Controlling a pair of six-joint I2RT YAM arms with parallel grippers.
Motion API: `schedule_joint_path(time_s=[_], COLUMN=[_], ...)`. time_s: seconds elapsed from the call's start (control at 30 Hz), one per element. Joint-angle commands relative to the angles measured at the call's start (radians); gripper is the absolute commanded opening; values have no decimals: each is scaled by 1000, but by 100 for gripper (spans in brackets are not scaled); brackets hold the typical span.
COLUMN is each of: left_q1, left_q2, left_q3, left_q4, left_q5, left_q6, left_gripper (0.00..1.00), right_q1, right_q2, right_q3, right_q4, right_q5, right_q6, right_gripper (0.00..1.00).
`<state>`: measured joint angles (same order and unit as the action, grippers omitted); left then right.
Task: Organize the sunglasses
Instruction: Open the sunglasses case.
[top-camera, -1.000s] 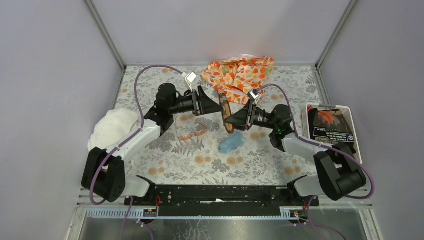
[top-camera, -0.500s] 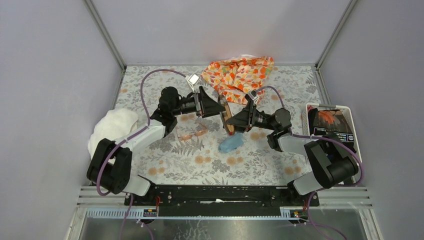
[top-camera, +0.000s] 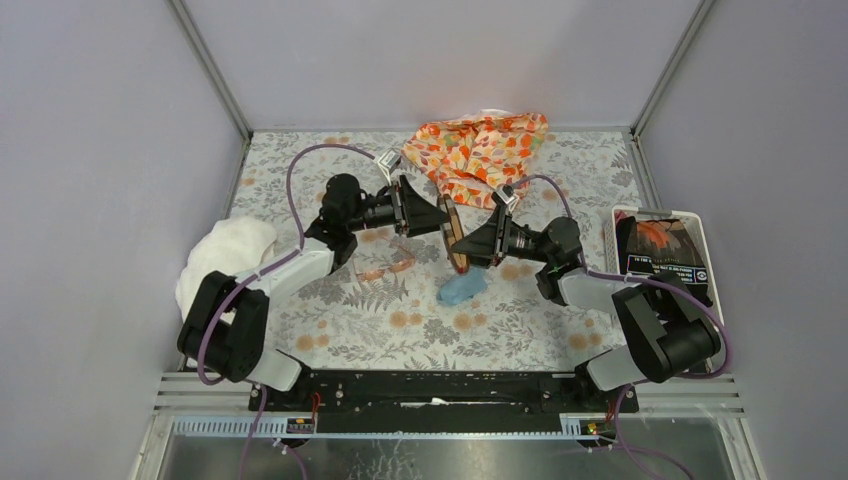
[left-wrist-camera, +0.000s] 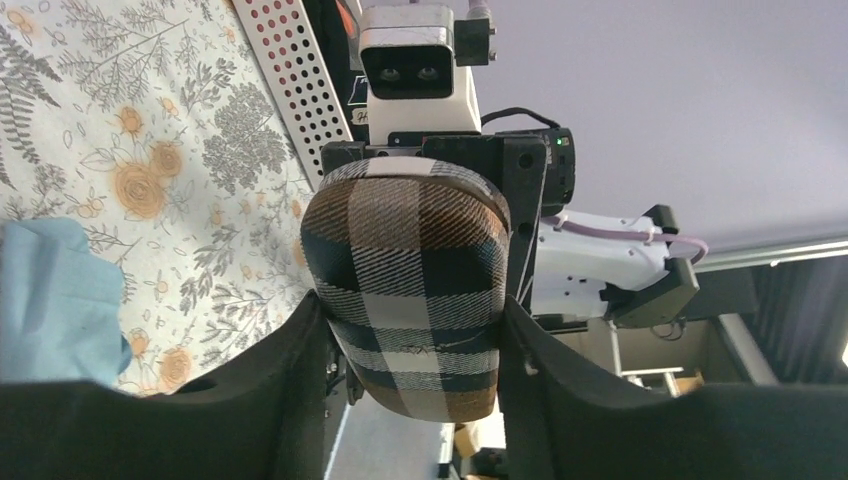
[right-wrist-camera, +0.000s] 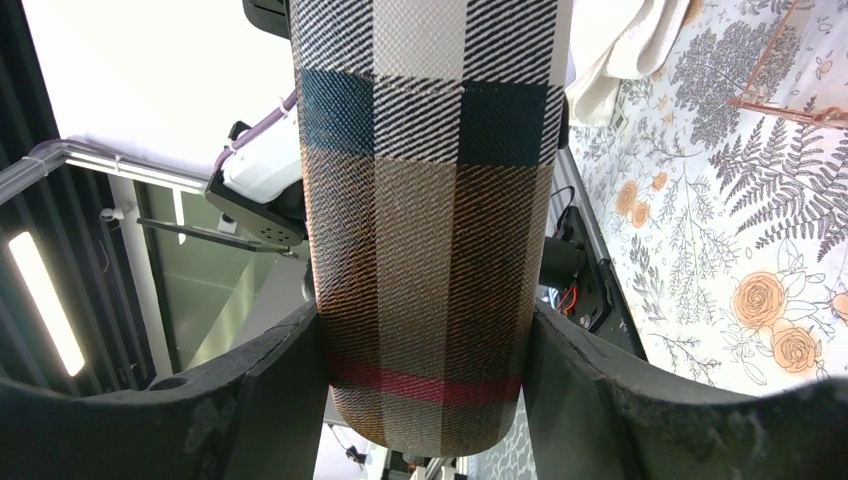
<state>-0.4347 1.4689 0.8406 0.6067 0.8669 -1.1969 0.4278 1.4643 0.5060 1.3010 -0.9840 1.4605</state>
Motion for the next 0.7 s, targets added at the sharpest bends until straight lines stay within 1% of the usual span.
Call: schedule_joint_path(time_s=[0.0,0.07,0.13,0.2,0.23,0.27,0.5,0.67], left_q1=[-3,-1,2,4,5,6,24,30], left_q2=[23,31,36,36,36,34,2,-17], left_q3=[-2,-14,-20,-18,-18,-19,-36,-100], left_q4=[104,141,161,152,148,147,141,247], left_q5=[-8,-5,-2,-2,0,1,14,20], left_q6=[-37,-66,-78,-72,-64,-59,-10,-17], left_gripper=[36,26,12,0,0,0,0,0], right_q1=[-1,-1,-2,-1,-1,-1,-2,-2], right_q2=[-18,3,29,62,83,99,73,87], right_q3=[-8,-20,-40,-66,-81,-96,-182,-224], right_q4=[95,169,258,339,391,408,411,412], right_q5=[20,42,80,133,157,182,331,407], right_q6=[61,119,188,262,303,342,419,498], right_gripper=[35,36,40,40,41,41,46,47])
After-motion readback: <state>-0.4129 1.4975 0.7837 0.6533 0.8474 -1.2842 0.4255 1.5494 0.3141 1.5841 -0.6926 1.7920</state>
